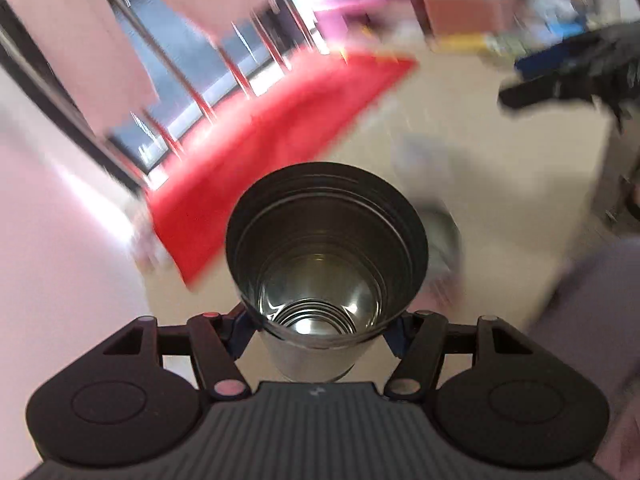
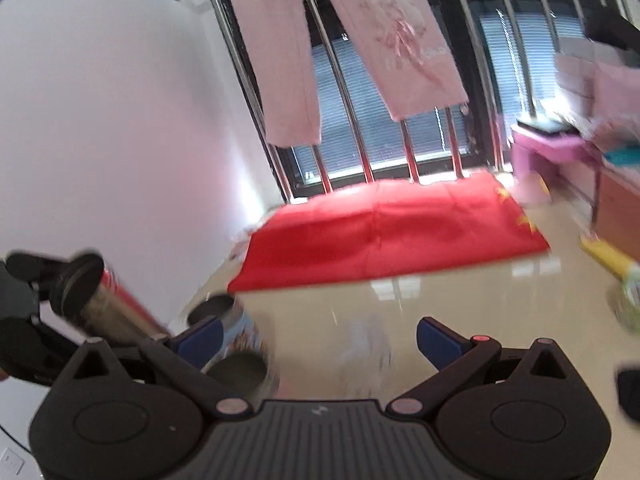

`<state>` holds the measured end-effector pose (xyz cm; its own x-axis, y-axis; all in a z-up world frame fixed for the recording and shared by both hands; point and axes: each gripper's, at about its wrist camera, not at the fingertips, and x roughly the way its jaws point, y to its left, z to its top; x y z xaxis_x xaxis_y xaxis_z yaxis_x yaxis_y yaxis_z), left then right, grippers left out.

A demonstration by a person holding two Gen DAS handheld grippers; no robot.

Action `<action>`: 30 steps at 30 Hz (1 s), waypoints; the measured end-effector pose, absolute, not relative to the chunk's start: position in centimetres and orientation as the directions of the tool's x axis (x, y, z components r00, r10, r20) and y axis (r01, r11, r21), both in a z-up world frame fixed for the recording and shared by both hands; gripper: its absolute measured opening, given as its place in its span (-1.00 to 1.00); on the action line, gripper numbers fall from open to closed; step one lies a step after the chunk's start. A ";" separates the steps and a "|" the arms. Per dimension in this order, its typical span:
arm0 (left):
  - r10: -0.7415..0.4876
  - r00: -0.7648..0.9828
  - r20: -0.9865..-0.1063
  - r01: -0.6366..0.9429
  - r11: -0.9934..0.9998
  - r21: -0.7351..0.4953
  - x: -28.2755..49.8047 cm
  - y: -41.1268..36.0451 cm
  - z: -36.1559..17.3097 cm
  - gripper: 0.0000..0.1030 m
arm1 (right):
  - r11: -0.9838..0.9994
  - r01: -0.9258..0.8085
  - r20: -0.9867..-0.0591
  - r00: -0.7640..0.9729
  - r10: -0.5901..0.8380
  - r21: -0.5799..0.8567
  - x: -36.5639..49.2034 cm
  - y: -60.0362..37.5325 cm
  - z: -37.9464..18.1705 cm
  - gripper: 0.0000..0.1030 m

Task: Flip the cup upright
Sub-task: 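Carry the thermos with the left tool over to the cups on the table, then lower the thermos onto the table on its side and open the left tool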

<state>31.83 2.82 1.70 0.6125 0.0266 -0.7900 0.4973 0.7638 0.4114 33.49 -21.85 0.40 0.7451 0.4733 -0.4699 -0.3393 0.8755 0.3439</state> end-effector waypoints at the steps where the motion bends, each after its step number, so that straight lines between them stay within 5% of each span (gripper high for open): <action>1: 0.048 0.566 -0.823 0.507 0.767 0.393 31.1 3.2 0.3 0.25 | 0.876 -0.333 -0.479 0.740 0.472 0.350 32.6 -22.0 0.0 1.00; 8: 0.128 0.404 -0.906 0.541 0.765 0.350 30.6 4.3 -7.0 0.24 | 0.888 -0.289 -0.522 0.727 0.446 0.357 28.6 -22.2 -2.1 1.00; 22: 0.002 0.389 -0.921 0.531 0.817 0.226 34.3 6.4 -11.4 0.26 | 0.918 -0.204 -0.611 0.694 0.381 0.341 30.2 -20.1 -5.7 1.00; 26: -0.049 0.470 -0.881 0.522 0.821 0.232 33.6 6.9 -9.8 0.89 | 0.923 -0.217 -0.627 0.682 0.376 0.318 30.5 -18.4 -5.9 1.00; 30: -0.137 0.571 -0.809 0.491 0.847 0.203 30.4 8.2 -6.9 1.00 | 0.927 -0.235 -0.630 0.681 0.372 0.293 29.5 -16.8 -5.4 1.00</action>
